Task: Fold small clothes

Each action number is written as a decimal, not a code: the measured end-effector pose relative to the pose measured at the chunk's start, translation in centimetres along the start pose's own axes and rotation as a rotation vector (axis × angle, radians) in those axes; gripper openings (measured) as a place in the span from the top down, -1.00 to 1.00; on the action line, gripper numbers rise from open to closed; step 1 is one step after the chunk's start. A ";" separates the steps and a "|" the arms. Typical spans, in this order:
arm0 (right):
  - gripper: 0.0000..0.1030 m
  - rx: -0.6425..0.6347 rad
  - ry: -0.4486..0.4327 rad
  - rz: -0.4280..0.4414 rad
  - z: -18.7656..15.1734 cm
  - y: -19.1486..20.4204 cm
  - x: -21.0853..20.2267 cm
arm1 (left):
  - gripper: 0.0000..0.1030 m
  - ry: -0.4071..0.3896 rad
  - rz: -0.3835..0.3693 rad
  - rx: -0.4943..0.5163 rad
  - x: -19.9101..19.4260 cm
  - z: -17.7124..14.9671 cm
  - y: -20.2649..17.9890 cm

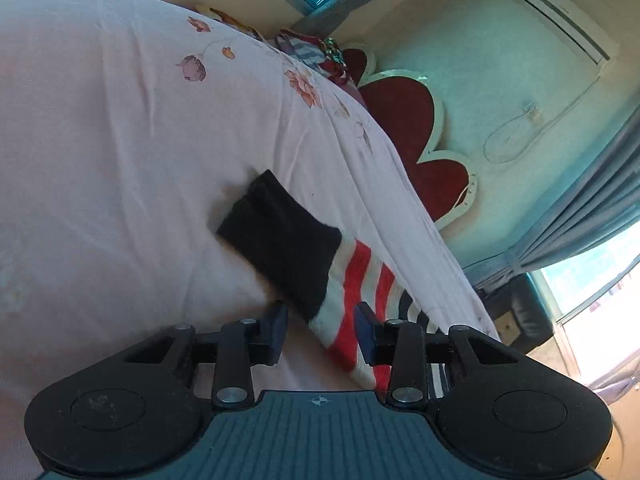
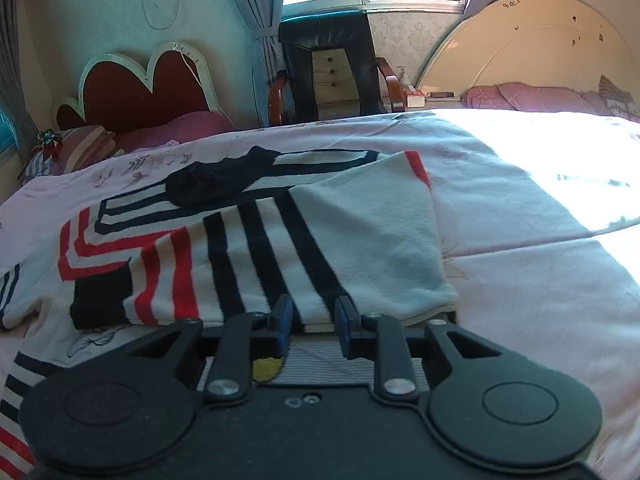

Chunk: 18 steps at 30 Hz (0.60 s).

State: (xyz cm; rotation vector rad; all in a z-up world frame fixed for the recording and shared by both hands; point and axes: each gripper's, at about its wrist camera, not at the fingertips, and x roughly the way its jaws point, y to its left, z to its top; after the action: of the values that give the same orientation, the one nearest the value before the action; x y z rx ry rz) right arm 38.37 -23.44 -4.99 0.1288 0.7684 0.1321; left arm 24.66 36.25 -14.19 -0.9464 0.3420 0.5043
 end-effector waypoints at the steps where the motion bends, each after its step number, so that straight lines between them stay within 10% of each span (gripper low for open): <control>1: 0.52 0.011 0.003 0.000 0.1 0.7 0.1 | 0.26 0.012 -0.014 -0.014 0.6 0.4 0.2; 5: 0.51 0.048 0.002 0.000 0.5 3.8 0.5 | 0.26 0.028 -0.017 0.003 2.6 1.1 -0.5; 9: 0.50 0.071 -0.020 0.007 1.1 5.9 0.3 | 0.91 -0.031 0.011 0.264 3.1 1.6 -4.8; 14: 0.48 0.082 -0.037 -0.010 0.9 5.8 -0.2 | 0.91 -0.080 -0.192 0.652 0.8 -3.6 -16.0; 18: 0.44 0.108 -0.028 -0.034 0.2 4.3 -0.7 | 0.92 0.075 -0.375 0.819 0.7 -11.3 -24.2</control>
State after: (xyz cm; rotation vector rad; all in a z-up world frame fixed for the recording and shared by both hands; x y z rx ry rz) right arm 37.72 -19.37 -3.63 0.2193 0.7492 0.0564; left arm 37.91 15.34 -4.22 -0.2157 0.3828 -0.0376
